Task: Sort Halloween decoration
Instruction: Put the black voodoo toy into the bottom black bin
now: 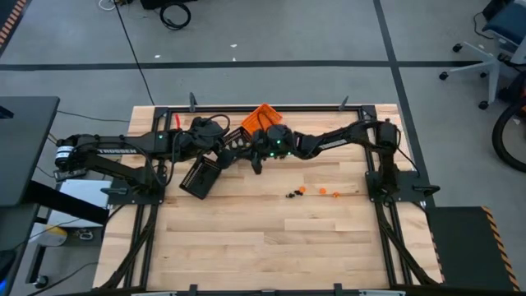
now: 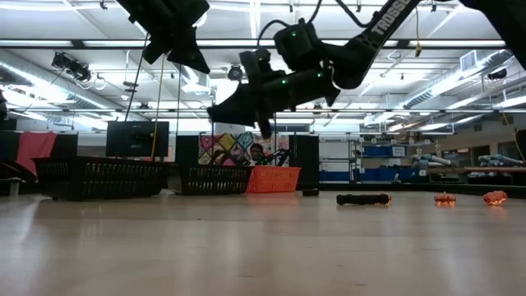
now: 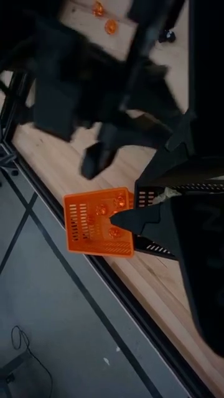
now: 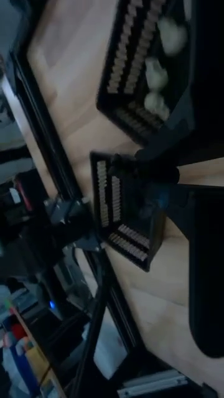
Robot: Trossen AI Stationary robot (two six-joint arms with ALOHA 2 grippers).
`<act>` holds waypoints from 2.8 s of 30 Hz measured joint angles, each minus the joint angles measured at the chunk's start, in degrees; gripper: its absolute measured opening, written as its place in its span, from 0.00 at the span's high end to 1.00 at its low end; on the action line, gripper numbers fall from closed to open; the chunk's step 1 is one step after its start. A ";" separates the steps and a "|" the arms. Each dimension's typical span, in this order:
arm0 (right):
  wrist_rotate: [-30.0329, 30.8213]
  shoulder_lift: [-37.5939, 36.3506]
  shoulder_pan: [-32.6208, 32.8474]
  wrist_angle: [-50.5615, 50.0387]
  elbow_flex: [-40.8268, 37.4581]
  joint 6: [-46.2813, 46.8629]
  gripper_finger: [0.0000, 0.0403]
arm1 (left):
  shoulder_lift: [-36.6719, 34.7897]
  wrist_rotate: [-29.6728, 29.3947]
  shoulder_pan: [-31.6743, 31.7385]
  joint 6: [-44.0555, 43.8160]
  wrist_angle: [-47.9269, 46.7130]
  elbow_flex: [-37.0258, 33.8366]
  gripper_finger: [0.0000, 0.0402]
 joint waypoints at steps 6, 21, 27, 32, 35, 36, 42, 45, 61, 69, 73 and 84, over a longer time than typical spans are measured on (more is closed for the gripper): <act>-1.05 5.30 3.43 0.04 5.81 -0.14 0.89 | 0.00 0.00 0.00 0.02 0.75 0.00 1.00; 4.19 20.09 7.48 -3.70 25.07 -4.73 0.89 | 0.00 -0.01 0.01 0.00 1.42 0.00 1.00; 4.49 24.18 7.26 -9.61 32.30 -6.02 0.86 | 0.00 -0.24 0.02 0.00 1.14 0.00 1.00; 3.90 25.14 7.24 -12.25 34.44 -8.21 0.78 | 0.00 -0.09 0.02 0.02 1.13 -0.02 1.00; 3.47 25.14 7.18 -12.47 34.44 -9.15 0.72 | 0.00 -0.13 0.02 0.01 1.31 -0.02 1.00; 3.45 25.14 7.07 -12.51 34.44 -9.16 0.71 | 0.00 -0.14 0.02 0.00 1.36 -0.02 1.00; 0.39 25.14 6.08 -13.03 34.44 -9.22 0.66 | 0.00 -0.26 0.04 0.00 1.42 -0.02 1.00; -0.42 24.17 5.29 -17.72 34.44 -9.04 0.66 | 0.00 -0.48 0.08 0.00 1.33 -0.02 1.00; 3.63 15.63 1.50 -40.14 31.73 -20.67 0.67 | -0.02 1.04 -0.13 0.02 1.58 -0.03 1.00; 5.11 6.00 -0.91 -41.54 17.49 -22.59 0.67 | -0.02 0.63 -0.09 0.01 1.69 -0.02 1.00; 6.21 -1.71 -1.70 -39.69 8.11 -22.41 0.67 | -0.02 0.41 -0.04 0.02 1.62 -0.02 1.00; 18.92 -22.31 -2.62 -34.10 -13.35 -14.75 0.67 | -0.02 0.12 -0.02 0.01 1.53 -0.02 1.00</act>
